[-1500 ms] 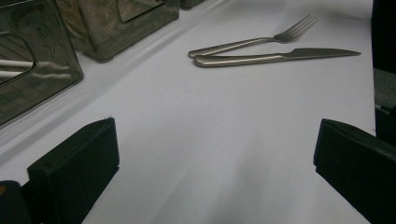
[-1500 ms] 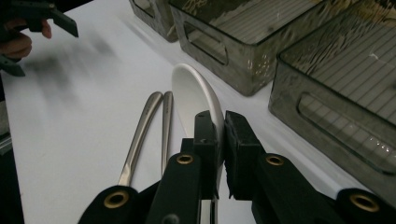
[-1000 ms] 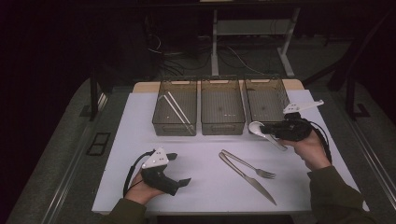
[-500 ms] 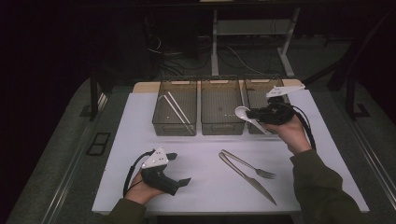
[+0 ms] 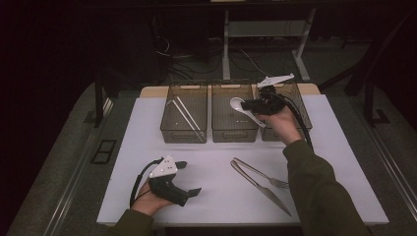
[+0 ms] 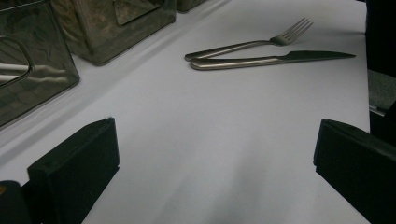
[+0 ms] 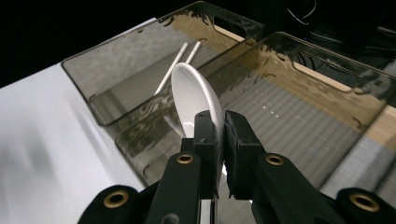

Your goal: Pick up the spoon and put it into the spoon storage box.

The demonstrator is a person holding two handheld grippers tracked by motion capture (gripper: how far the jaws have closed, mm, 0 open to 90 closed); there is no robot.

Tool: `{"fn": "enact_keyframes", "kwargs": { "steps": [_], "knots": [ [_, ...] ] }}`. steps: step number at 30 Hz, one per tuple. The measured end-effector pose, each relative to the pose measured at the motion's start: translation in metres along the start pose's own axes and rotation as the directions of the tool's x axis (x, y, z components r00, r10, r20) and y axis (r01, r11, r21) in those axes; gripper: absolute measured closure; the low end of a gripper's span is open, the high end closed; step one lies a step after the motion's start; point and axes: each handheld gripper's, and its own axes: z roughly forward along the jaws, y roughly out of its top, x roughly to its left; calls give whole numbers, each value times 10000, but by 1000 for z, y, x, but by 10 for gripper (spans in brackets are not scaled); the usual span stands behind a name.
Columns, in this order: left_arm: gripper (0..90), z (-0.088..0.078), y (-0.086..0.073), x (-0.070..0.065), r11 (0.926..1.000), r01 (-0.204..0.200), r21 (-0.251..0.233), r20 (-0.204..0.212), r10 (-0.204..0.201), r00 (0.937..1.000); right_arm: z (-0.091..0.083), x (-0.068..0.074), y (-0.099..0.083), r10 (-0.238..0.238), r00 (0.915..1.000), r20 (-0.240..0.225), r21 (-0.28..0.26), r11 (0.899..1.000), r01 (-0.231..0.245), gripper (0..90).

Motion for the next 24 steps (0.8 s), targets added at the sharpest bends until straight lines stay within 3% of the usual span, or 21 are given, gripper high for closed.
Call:
{"fn": "enact_keyframes", "kwargs": {
  "steps": [7,13,24],
  "knots": [
    [0,0,0,0,10000,-87,-3,74,87,9999,26,1,6,-155,9998,102,202,9997,153,837],
    [0,0,0,-1,10000,-20,-65,115,21,9999,46,-1,-3,-38,9997,233,801,9968,19,837],
    [0,1,1,-1,10000,-45,4,162,45,9999,64,8,-13,-473,9988,-79,2114,9762,479,833]
  ]
}}
